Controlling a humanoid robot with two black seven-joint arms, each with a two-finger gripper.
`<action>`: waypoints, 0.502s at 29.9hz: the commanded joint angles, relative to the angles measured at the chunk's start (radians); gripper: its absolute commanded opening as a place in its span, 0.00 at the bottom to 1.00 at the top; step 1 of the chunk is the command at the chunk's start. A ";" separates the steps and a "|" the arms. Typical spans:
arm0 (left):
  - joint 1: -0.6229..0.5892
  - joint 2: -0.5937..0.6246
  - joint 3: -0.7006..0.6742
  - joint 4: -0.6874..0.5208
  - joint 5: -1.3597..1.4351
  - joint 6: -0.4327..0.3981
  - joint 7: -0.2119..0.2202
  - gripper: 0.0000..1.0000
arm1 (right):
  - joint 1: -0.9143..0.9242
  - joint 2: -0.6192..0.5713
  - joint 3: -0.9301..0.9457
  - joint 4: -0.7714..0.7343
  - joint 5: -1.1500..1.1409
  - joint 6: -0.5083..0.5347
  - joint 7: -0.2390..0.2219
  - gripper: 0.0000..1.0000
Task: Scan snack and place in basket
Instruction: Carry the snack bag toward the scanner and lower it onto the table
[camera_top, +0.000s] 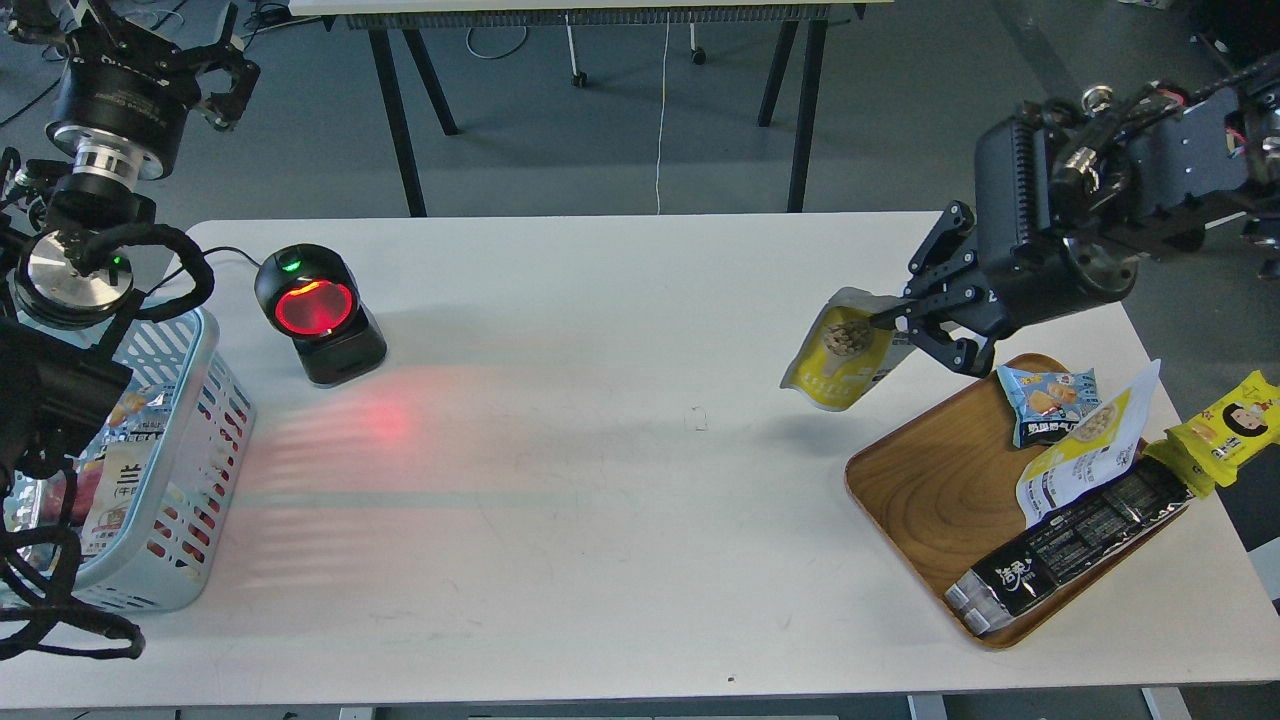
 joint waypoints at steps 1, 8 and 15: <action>0.001 -0.002 0.001 0.000 0.000 0.000 0.000 1.00 | 0.016 0.070 0.032 -0.011 0.079 0.004 0.000 0.00; 0.001 -0.004 0.008 0.000 0.000 0.000 0.000 1.00 | 0.007 0.187 0.057 -0.067 0.195 0.004 0.000 0.00; 0.007 -0.025 0.009 0.000 0.000 0.000 0.000 1.00 | -0.055 0.359 0.075 -0.193 0.260 -0.007 0.000 0.00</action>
